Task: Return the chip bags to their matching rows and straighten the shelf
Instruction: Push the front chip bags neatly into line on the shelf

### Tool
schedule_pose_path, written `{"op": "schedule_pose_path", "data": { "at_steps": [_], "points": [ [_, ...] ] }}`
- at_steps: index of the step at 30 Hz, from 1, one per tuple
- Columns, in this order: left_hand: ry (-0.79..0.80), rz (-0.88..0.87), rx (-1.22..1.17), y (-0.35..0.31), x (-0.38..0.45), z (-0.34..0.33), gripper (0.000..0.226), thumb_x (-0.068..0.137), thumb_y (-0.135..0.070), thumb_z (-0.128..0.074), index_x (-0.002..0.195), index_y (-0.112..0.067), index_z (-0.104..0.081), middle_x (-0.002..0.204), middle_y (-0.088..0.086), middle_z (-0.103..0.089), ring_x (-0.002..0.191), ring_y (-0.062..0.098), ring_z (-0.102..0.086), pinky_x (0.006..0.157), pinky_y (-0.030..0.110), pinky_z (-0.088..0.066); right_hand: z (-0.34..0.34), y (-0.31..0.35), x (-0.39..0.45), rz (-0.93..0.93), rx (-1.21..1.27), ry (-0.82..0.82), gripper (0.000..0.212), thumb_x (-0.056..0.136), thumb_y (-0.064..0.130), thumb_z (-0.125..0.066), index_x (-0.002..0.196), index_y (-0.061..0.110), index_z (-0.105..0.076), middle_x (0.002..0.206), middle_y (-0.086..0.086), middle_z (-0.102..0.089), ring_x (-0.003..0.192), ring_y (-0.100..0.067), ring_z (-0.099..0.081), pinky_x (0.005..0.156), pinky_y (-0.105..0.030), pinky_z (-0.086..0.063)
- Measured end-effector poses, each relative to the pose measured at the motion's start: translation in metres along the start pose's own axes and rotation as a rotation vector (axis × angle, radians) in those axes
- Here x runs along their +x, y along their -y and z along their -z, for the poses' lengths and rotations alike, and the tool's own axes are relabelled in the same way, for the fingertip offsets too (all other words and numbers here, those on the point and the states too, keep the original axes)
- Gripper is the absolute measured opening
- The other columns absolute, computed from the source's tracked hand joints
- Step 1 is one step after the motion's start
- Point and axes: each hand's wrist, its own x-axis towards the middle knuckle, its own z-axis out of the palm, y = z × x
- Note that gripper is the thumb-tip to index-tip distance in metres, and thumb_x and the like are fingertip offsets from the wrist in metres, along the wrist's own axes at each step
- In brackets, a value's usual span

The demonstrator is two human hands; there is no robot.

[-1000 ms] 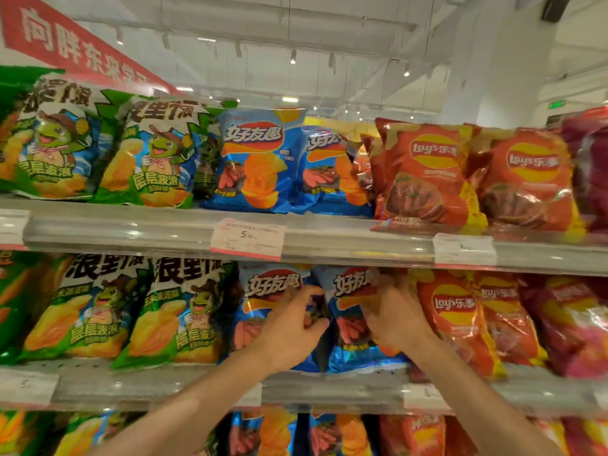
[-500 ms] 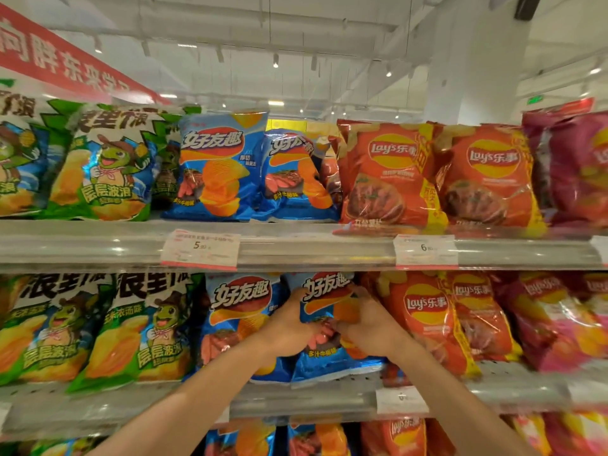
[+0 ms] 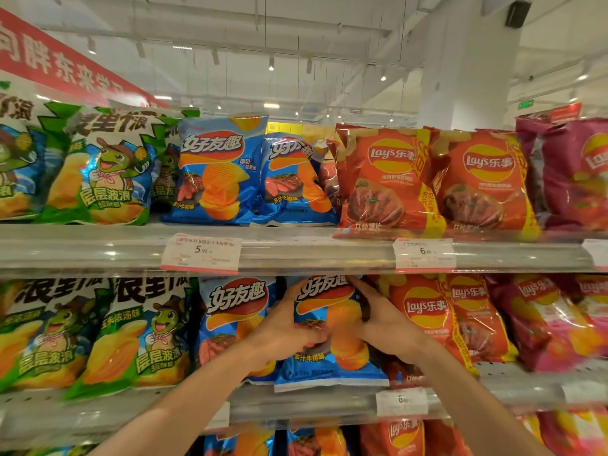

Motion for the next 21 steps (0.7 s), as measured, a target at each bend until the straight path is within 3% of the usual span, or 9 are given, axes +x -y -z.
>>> {"op": "schedule_pose_path", "data": {
  "at_steps": [4, 6, 9, 13, 15, 18, 21],
  "points": [
    [0.068, 0.001, -0.050, 0.002, 0.001, 0.002, 0.106, 0.073, -0.019, -0.086, 0.144, -0.057, -0.017, 0.098, -0.043, -0.064, 0.093, -0.010, -0.065, 0.072, 0.009, -0.051, 0.005, -0.002, -0.005, 0.037, 0.083, -0.055, 0.092, 0.074, 0.009, -0.085, 0.148, 0.033, -0.035, 0.135, 0.006, -0.058, 0.119, -0.008, -0.058, 0.102, -0.035, -0.050],
    [0.073, 0.007, -0.065, 0.005, 0.002, 0.002, 0.108, 0.071, -0.020, -0.088, 0.143, -0.060, -0.016, 0.096, -0.050, -0.059, 0.090, -0.015, -0.063, 0.071, 0.009, -0.052, 0.006, -0.004, -0.007, 0.042, 0.081, -0.059, 0.091, 0.077, 0.009, -0.083, 0.149, 0.034, -0.033, 0.136, 0.007, -0.058, 0.121, -0.012, -0.057, 0.105, -0.041, -0.047],
    [0.061, -0.009, -0.068, 0.009, 0.003, -0.001, 0.110, 0.069, -0.018, -0.089, 0.142, -0.059, -0.018, 0.101, -0.049, -0.059, 0.096, -0.015, -0.062, 0.073, 0.009, -0.051, 0.007, -0.006, -0.011, 0.019, 0.076, -0.014, 0.096, 0.077, 0.010, -0.083, 0.151, 0.037, -0.028, 0.134, 0.012, -0.057, 0.118, -0.005, -0.058, 0.102, -0.034, -0.049],
    [0.008, -0.033, -0.040, 0.006, 0.003, -0.003, 0.118, 0.062, -0.020, -0.093, 0.146, -0.054, -0.018, 0.140, -0.020, -0.047, 0.122, 0.002, -0.052, 0.098, 0.020, -0.047, 0.006, -0.004, -0.013, 0.007, 0.001, 0.078, 0.111, 0.069, 0.017, -0.089, 0.152, 0.043, -0.019, 0.129, 0.026, -0.047, 0.105, 0.018, -0.054, 0.078, -0.007, -0.049],
    [-0.011, -0.047, -0.022, 0.005, 0.002, -0.003, 0.124, 0.058, -0.024, -0.096, 0.150, -0.048, -0.016, 0.148, -0.014, -0.036, 0.131, 0.005, -0.043, 0.103, 0.018, -0.041, 0.008, -0.003, -0.012, -0.009, -0.014, 0.078, 0.117, 0.067, 0.019, -0.090, 0.153, 0.042, -0.016, 0.133, 0.024, -0.046, 0.108, 0.015, -0.054, 0.078, -0.008, -0.048],
    [-0.040, -0.093, -0.008, 0.005, 0.001, -0.002, 0.125, 0.054, -0.028, -0.098, 0.149, -0.047, -0.019, 0.152, -0.017, -0.030, 0.137, 0.003, -0.036, 0.095, 0.006, -0.037, 0.012, -0.002, -0.010, -0.014, 0.009, 0.079, 0.119, 0.066, 0.019, -0.091, 0.155, 0.040, -0.014, 0.140, 0.016, -0.048, 0.118, 0.001, -0.055, 0.091, -0.019, -0.051],
    [-0.051, -0.165, -0.010, 0.002, -0.004, 0.003, 0.120, 0.058, -0.036, -0.096, 0.150, -0.048, -0.021, 0.154, -0.020, -0.031, 0.139, -0.001, -0.034, 0.109, 0.017, -0.038, 0.013, -0.003, -0.007, -0.014, 0.009, 0.064, 0.117, 0.066, 0.019, -0.089, 0.155, 0.039, -0.016, 0.139, 0.016, -0.049, 0.113, 0.004, -0.057, 0.086, -0.016, -0.051]
  ]
}}
